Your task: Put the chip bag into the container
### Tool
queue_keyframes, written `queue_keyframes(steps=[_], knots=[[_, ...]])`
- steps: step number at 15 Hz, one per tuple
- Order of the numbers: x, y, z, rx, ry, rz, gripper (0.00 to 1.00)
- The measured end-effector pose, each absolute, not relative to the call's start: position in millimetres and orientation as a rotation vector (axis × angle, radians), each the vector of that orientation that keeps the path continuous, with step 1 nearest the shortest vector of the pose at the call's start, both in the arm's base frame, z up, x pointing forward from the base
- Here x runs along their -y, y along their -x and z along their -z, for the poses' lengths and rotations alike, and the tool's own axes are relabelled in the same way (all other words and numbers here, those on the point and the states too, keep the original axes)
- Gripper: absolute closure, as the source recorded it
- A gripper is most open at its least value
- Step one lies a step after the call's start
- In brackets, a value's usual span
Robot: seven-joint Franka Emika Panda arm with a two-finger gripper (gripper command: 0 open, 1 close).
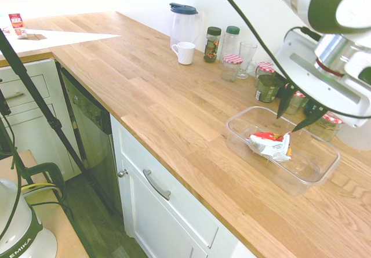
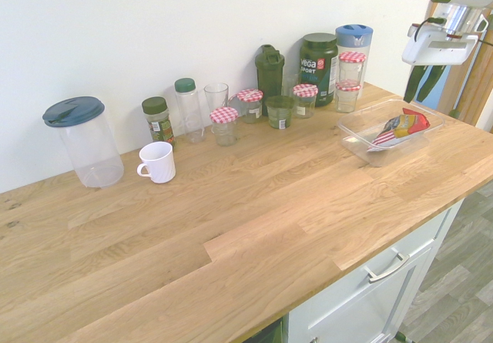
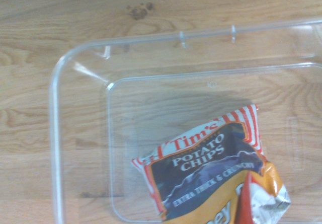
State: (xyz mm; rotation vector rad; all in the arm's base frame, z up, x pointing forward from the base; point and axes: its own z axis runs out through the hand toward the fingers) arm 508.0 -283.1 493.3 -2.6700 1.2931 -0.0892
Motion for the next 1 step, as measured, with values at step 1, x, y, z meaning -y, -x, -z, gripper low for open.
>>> queue_keyframes(steps=[1], knots=[[264.2,-502.0,-506.1,-1.285,2.695,0.134,0.00]])
